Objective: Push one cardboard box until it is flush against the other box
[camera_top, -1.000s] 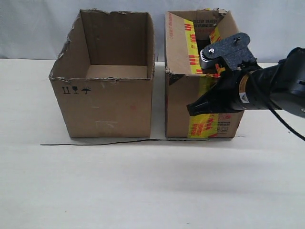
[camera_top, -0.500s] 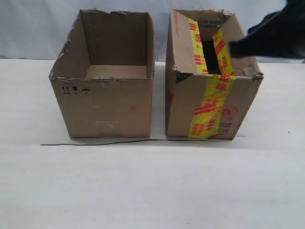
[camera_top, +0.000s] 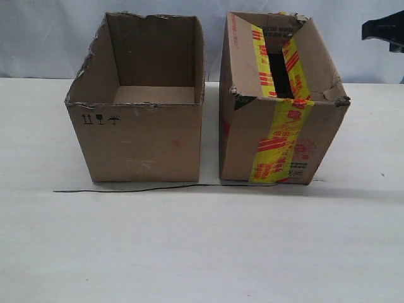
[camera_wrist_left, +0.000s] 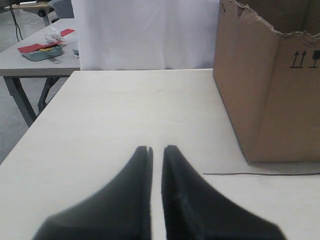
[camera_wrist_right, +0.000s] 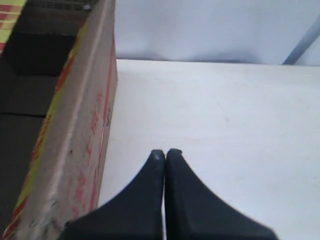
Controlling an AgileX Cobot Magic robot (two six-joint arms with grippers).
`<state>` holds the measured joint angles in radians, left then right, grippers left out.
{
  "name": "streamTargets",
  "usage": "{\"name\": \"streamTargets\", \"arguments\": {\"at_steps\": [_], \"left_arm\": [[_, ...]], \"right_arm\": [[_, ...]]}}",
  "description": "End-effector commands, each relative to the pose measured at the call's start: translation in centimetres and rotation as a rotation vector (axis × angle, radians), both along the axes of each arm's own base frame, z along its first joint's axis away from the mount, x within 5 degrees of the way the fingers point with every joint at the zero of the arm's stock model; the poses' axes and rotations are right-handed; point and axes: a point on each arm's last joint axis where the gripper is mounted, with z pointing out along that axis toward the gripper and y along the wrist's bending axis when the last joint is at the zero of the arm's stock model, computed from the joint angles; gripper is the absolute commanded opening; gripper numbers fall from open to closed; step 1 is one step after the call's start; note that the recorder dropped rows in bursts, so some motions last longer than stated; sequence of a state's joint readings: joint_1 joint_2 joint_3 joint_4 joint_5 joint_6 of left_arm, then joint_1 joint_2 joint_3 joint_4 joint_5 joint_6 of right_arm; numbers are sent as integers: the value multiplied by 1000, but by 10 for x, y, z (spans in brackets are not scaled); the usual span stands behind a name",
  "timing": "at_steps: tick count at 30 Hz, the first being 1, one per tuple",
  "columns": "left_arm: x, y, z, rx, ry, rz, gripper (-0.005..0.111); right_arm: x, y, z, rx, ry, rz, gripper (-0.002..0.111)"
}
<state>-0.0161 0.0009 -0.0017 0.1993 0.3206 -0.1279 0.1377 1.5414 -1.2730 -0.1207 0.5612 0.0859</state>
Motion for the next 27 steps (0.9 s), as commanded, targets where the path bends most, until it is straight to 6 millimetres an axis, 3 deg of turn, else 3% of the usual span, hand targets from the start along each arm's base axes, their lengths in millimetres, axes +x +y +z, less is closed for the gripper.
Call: {"name": "streamTargets", "arguments": {"at_steps": [1,7,16,21,27], "left_arm": [[0,-1,0,-13,-11,-10,0],[0,-1,0,-13,-11,-10,0],[0,-1,0,-13,-11,-10,0],[0,-1,0,-13,-11,-10,0],[0,-1,0,-13,-11,-10,0]], "right_arm": [[43,-22,-26,96,23,-4,0],[91,-42,-53,240,14,-26,0],[151,-33,-108,350,106,51,0],[164,-22,-127,453,176,130,0],[163,-13,-137,554,225,190,0]]}}
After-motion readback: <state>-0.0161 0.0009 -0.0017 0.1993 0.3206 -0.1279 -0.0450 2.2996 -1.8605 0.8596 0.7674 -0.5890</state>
